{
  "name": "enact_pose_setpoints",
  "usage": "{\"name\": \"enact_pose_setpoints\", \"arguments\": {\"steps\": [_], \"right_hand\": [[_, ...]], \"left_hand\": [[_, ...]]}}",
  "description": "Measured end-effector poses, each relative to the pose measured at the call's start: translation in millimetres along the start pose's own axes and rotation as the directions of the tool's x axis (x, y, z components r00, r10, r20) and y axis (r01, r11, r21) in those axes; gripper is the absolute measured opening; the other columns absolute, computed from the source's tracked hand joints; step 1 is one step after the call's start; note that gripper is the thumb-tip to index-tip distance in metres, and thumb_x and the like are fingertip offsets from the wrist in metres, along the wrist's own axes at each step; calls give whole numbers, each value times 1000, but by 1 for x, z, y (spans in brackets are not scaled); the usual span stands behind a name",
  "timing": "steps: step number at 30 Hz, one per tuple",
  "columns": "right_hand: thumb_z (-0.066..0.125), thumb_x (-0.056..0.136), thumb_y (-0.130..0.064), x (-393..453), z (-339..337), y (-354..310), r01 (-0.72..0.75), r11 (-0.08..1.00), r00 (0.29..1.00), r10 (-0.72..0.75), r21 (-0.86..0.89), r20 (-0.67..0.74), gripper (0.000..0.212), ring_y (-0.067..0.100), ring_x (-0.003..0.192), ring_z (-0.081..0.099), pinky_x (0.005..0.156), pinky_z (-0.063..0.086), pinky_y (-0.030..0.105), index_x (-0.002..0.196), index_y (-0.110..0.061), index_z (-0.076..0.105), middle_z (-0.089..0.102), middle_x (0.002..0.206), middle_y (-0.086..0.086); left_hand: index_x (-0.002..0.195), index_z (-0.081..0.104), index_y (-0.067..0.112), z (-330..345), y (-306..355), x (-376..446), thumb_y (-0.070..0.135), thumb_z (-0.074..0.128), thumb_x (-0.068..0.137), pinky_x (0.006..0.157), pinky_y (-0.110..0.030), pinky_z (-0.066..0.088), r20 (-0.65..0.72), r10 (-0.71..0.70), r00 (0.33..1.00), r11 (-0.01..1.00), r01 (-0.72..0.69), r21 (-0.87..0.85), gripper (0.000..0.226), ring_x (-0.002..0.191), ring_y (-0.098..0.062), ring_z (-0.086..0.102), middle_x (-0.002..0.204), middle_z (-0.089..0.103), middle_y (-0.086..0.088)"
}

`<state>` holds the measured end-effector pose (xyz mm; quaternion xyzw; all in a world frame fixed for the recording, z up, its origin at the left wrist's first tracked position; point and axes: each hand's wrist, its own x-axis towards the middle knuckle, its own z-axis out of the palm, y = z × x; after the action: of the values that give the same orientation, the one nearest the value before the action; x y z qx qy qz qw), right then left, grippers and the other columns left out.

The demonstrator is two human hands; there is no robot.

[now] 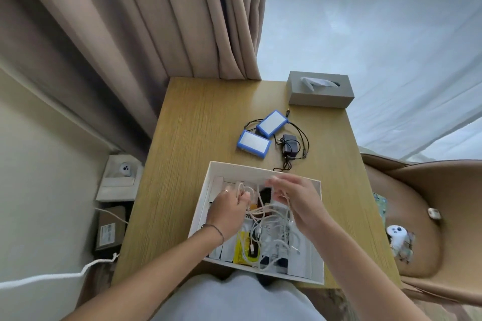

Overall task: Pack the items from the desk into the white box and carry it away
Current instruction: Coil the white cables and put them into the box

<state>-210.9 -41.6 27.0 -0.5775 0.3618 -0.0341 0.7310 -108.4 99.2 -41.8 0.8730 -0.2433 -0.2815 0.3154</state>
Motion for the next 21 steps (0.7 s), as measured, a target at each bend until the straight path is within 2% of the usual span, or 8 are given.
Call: {"name": "enact_pose_setpoints", "arguments": {"steps": [2,4,6,8,10,14,18,21], "right_hand": [[73,90,-24,4,3,18,20,975,998,-34,-223,-61,12,17,87,70,81,54,37,84,-18,81,79,87,0],[77,86,-29,11,4,34,34,910,991,-86,-414,-108,11,12,67,66,66,56,38,79,-22,82,75,71,-2],[77,86,-35,17,7,48,33,785,984,-135,-619,-119,11,2,47,54,49,46,26,79,-27,81,68,57,-9],[75,88,-37,22,10,57,34,650,981,-167,-759,-99,12,2,40,51,43,39,21,81,-29,80,63,51,-13],[72,90,-36,25,12,62,57,504,980,-195,-862,-50,14,4,48,59,48,50,28,82,-27,79,67,57,-11],[67,93,-32,35,13,72,81,297,984,-176,-951,29,17,15,65,64,60,55,30,83,-24,77,71,70,-6],[64,94,-26,42,15,80,77,255,992,-118,-964,48,20,20,66,64,56,49,29,79,-22,77,70,70,-3],[60,95,-23,49,15,78,82,249,995,-72,-965,66,20,24,71,67,64,57,34,86,-20,77,73,78,1]], "left_hand": [[81,54,18,3,-5,-2,45,38,101,64,-38,47,107,23,994,980,-44,196,38,74,-23,58,80,59,-3],[90,53,23,5,-8,-4,47,39,101,62,-35,44,206,24,978,930,-97,354,30,78,-23,62,81,62,0],[97,52,26,6,-9,-6,48,42,100,64,-34,43,257,32,966,886,-147,440,24,86,-24,63,88,66,-1],[111,52,25,7,-10,-8,48,46,99,66,-34,42,278,36,960,850,-176,496,26,92,-26,63,96,68,-4],[123,47,24,9,-11,-11,48,49,97,67,-34,40,266,65,962,805,-208,555,35,97,-28,63,104,67,-6],[139,34,27,8,-14,-14,46,58,91,71,-37,41,267,92,959,771,-239,590,57,108,-29,61,119,60,-4],[130,48,20,1,-15,-12,41,50,98,81,-41,47,357,93,929,656,-327,680,39,112,-28,56,122,59,-7],[126,55,20,-9,-11,-8,39,43,100,83,-40,47,366,125,922,637,-358,683,34,108,-26,59,117,62,-5]]}}
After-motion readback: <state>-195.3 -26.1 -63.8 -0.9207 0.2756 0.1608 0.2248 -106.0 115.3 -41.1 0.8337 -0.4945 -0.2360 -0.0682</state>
